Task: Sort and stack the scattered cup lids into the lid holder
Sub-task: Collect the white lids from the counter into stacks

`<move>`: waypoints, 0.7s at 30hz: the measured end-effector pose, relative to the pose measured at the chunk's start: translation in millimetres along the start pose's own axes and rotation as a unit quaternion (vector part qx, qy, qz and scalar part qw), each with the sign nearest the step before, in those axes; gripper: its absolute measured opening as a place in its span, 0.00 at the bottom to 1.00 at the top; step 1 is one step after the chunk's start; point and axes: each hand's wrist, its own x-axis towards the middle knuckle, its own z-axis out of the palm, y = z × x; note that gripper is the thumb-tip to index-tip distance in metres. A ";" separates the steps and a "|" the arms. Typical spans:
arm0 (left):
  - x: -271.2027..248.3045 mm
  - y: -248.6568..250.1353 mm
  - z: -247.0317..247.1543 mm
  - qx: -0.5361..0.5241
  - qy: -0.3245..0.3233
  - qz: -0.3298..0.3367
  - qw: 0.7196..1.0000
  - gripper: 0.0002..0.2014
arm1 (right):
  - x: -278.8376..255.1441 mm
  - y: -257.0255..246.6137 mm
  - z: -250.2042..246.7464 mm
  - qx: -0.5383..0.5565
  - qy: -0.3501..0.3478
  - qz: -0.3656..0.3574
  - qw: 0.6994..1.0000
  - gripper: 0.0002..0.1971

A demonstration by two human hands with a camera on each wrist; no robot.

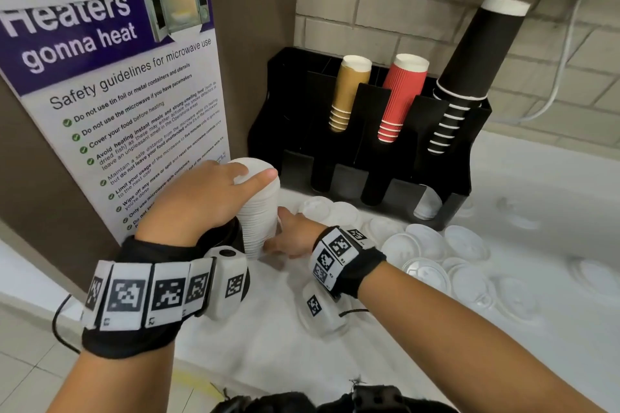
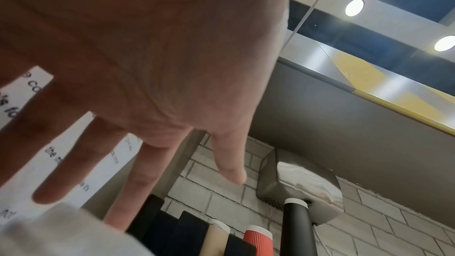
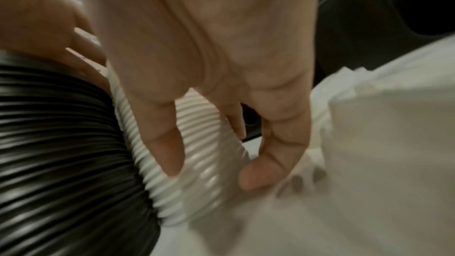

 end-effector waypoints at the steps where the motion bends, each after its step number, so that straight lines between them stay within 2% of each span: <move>1: -0.9 1.2 -0.2 0.004 0.000 -0.005 1.000 0.45 | -0.2 -0.4 -0.4 -0.039 0.007 -0.007 0.999 0.39; 3: -2.6 2.4 -0.7 0.004 0.006 -0.003 1.000 0.49 | -0.8 -1.1 0.0 -0.083 0.023 -0.022 0.996 0.39; 8: -6.0 0.8 -2.3 0.000 0.021 0.008 1.000 0.47 | -5.8 -7.6 0.9 0.054 0.044 -0.070 0.995 0.44; 16: -12.3 6.1 -4.6 0.018 0.004 -0.012 1.000 0.52 | -13.6 -10.3 -5.5 0.077 0.040 -0.072 0.994 0.51; 18: -14.3 9.0 -5.4 0.018 0.014 -0.009 1.000 0.48 | -25.2 -6.0 -24.7 0.090 0.087 -0.085 0.989 0.48; 21: -15.8 17.8 -6.7 -0.013 0.071 0.039 0.997 0.36 | -46.4 10.6 -74.8 0.194 0.213 -0.111 0.951 0.33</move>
